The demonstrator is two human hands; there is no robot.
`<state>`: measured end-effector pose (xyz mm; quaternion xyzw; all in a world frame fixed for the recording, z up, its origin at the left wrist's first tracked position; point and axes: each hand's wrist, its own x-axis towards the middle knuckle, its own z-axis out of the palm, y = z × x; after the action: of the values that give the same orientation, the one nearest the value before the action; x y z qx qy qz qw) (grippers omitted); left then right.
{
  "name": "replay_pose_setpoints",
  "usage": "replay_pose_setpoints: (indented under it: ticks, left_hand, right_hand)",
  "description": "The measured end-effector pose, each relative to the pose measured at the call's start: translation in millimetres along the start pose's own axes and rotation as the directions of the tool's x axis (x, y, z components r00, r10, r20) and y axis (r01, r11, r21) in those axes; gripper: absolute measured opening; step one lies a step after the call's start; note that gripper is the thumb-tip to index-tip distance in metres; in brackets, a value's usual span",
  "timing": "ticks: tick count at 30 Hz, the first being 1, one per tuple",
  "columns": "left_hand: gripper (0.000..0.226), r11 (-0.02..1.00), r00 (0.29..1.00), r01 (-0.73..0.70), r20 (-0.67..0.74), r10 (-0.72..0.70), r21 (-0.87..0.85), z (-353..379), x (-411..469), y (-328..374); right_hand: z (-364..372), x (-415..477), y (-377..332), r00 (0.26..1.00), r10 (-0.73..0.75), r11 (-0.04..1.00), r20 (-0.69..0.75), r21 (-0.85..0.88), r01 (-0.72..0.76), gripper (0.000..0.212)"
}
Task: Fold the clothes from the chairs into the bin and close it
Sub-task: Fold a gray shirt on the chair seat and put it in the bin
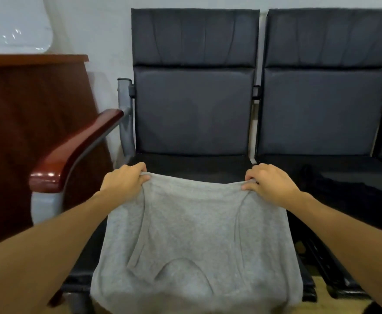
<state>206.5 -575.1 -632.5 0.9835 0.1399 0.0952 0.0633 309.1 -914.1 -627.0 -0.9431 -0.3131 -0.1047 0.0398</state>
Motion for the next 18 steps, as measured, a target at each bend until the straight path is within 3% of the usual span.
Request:
replay_pose_setpoints:
  ticks: [8,11,15,18]
  left_hand:
    - [0.02,0.995,0.997,-0.076,0.028,0.074,0.061,54,67,-8]
    - [0.027,0.991,0.997,-0.07,-0.025,0.073,0.114,68,104,-12]
    - [0.031,0.98,0.969,-0.094,-0.21,0.13,0.173,81,140,-10]
    - [0.04,0.995,0.966,-0.048,-0.248,0.068,0.087,94,134,-4]
  right_hand:
    - [71,75,31,0.997,-0.061,0.983,-0.048,-0.178,0.052,0.018]
    - [89,107,41,0.991,-0.058,0.974,-0.124,-0.223,0.029,0.014]
    - [98,141,45,0.966,0.096,0.955,-0.238,-0.251,-0.157,0.018]
    - [103,142,39,0.964,0.22,0.951,-0.146,-0.19,-0.246,0.039]
